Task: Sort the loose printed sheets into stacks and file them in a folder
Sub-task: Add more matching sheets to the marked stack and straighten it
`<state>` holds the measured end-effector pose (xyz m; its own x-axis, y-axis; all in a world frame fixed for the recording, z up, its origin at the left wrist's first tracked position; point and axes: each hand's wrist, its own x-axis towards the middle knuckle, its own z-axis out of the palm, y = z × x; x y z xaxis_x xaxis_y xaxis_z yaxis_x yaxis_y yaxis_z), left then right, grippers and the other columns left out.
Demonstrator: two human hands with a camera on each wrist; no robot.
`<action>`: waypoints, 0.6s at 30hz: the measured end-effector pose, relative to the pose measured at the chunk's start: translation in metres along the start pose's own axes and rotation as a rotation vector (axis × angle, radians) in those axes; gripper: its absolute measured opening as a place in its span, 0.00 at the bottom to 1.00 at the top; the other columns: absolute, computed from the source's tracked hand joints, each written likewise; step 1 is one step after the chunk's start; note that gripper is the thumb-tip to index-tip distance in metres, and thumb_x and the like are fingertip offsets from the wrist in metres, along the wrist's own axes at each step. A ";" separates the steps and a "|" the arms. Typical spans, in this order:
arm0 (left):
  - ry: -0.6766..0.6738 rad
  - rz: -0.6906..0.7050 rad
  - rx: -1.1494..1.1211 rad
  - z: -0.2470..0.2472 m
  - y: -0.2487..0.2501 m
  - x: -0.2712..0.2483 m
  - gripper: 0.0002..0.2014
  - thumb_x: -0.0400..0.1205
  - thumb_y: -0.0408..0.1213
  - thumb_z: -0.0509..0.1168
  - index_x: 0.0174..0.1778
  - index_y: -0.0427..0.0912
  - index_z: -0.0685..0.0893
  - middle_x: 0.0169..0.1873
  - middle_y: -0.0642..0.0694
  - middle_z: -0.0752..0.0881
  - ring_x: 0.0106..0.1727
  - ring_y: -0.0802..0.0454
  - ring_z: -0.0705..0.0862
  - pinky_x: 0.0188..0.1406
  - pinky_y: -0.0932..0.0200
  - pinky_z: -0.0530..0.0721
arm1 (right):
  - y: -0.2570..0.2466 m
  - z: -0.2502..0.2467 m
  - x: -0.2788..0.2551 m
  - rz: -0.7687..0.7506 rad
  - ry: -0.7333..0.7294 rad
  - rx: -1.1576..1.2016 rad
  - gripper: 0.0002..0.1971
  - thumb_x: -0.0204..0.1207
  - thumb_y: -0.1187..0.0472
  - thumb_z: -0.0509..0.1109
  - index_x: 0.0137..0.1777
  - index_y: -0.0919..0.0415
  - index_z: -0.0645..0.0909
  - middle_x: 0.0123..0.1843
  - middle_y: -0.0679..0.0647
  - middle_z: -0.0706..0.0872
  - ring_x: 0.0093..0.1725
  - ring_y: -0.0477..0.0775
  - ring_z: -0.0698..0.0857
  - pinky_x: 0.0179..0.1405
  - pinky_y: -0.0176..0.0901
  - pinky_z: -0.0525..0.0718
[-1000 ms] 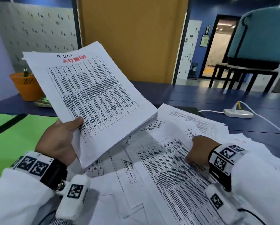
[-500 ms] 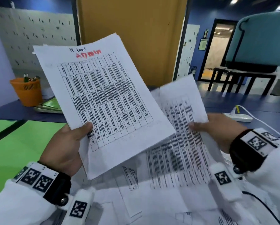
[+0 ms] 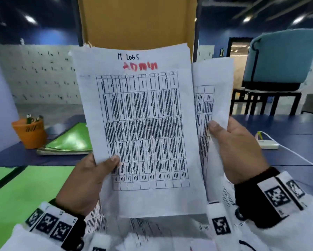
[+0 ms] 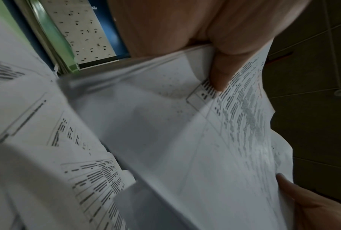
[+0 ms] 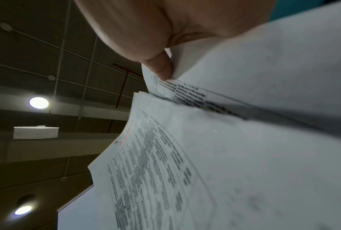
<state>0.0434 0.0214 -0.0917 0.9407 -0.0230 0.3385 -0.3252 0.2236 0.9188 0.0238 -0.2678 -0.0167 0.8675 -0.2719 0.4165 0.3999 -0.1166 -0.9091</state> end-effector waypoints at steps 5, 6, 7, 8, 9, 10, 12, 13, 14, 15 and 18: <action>-0.011 0.010 -0.096 0.010 -0.002 -0.001 0.12 0.75 0.35 0.74 0.54 0.41 0.95 0.58 0.35 0.92 0.57 0.40 0.93 0.62 0.45 0.89 | 0.015 0.001 -0.001 0.036 0.052 0.025 0.08 0.86 0.57 0.63 0.55 0.50 0.85 0.50 0.42 0.93 0.54 0.47 0.90 0.66 0.57 0.83; -0.003 0.013 -0.099 0.010 -0.003 -0.002 0.12 0.76 0.31 0.69 0.51 0.42 0.95 0.56 0.35 0.93 0.54 0.42 0.93 0.58 0.48 0.91 | 0.020 0.001 0.000 0.036 0.058 0.008 0.07 0.86 0.59 0.64 0.54 0.52 0.85 0.49 0.42 0.93 0.53 0.47 0.90 0.65 0.58 0.84; -0.001 0.013 -0.100 0.010 -0.003 -0.002 0.12 0.76 0.31 0.68 0.50 0.43 0.96 0.54 0.36 0.94 0.52 0.44 0.94 0.56 0.49 0.92 | 0.021 0.002 -0.001 0.022 0.055 -0.012 0.07 0.86 0.59 0.64 0.53 0.53 0.84 0.48 0.42 0.93 0.51 0.47 0.91 0.62 0.57 0.85; -0.012 0.012 -0.087 0.011 -0.003 -0.002 0.10 0.75 0.34 0.71 0.49 0.43 0.96 0.53 0.36 0.94 0.51 0.44 0.94 0.55 0.49 0.92 | 0.021 0.003 -0.001 0.007 0.043 -0.024 0.06 0.85 0.61 0.65 0.53 0.53 0.84 0.47 0.42 0.93 0.50 0.46 0.91 0.59 0.55 0.86; -0.027 0.015 -0.069 0.012 -0.004 -0.002 0.11 0.72 0.40 0.78 0.49 0.43 0.96 0.53 0.36 0.94 0.50 0.45 0.94 0.55 0.48 0.93 | 0.021 0.005 -0.003 -0.003 0.037 -0.022 0.06 0.85 0.62 0.65 0.53 0.54 0.85 0.47 0.43 0.93 0.49 0.45 0.91 0.57 0.52 0.86; -0.042 0.012 -0.046 0.013 -0.008 -0.003 0.16 0.67 0.45 0.83 0.48 0.44 0.96 0.52 0.37 0.94 0.49 0.45 0.94 0.53 0.48 0.92 | 0.020 0.005 -0.004 -0.011 0.012 0.009 0.07 0.85 0.63 0.65 0.54 0.54 0.85 0.48 0.44 0.94 0.50 0.46 0.92 0.56 0.51 0.86; -0.014 -0.030 -0.067 0.014 -0.018 -0.003 0.15 0.63 0.41 0.83 0.45 0.42 0.96 0.49 0.35 0.94 0.46 0.45 0.94 0.51 0.47 0.91 | 0.017 0.008 -0.010 -0.012 -0.041 0.101 0.08 0.86 0.60 0.64 0.56 0.54 0.85 0.47 0.43 0.93 0.49 0.43 0.91 0.51 0.43 0.87; -0.005 -0.052 -0.088 0.015 -0.021 -0.005 0.12 0.67 0.39 0.78 0.44 0.40 0.95 0.48 0.34 0.93 0.46 0.44 0.93 0.55 0.43 0.90 | 0.013 0.010 -0.015 -0.025 -0.067 0.113 0.09 0.85 0.54 0.64 0.56 0.53 0.85 0.46 0.40 0.93 0.47 0.39 0.90 0.48 0.36 0.85; 0.002 -0.067 -0.092 0.016 -0.025 -0.006 0.10 0.70 0.37 0.76 0.45 0.39 0.95 0.49 0.33 0.93 0.48 0.42 0.93 0.60 0.39 0.88 | 0.014 0.010 -0.018 -0.038 -0.096 0.096 0.12 0.83 0.47 0.64 0.56 0.52 0.84 0.45 0.38 0.92 0.46 0.36 0.89 0.46 0.34 0.83; 0.003 -0.070 -0.074 0.016 -0.027 -0.007 0.10 0.71 0.39 0.77 0.46 0.40 0.95 0.49 0.34 0.94 0.48 0.42 0.93 0.63 0.38 0.86 | 0.013 0.013 -0.021 -0.046 -0.122 0.071 0.14 0.79 0.44 0.67 0.57 0.51 0.83 0.47 0.39 0.92 0.48 0.37 0.89 0.48 0.35 0.83; -0.023 -0.058 -0.046 0.016 -0.030 -0.009 0.29 0.54 0.56 0.89 0.46 0.43 0.95 0.46 0.40 0.94 0.47 0.45 0.93 0.58 0.41 0.88 | 0.018 0.019 -0.030 -0.142 -0.207 -0.117 0.14 0.77 0.63 0.75 0.58 0.47 0.78 0.51 0.41 0.91 0.48 0.41 0.90 0.47 0.36 0.87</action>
<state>0.0430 -0.0005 -0.1190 0.9553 -0.0591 0.2897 -0.2646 0.2662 0.9269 0.0105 -0.2435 -0.0452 0.8519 -0.0449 0.5218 0.4956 -0.2529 -0.8309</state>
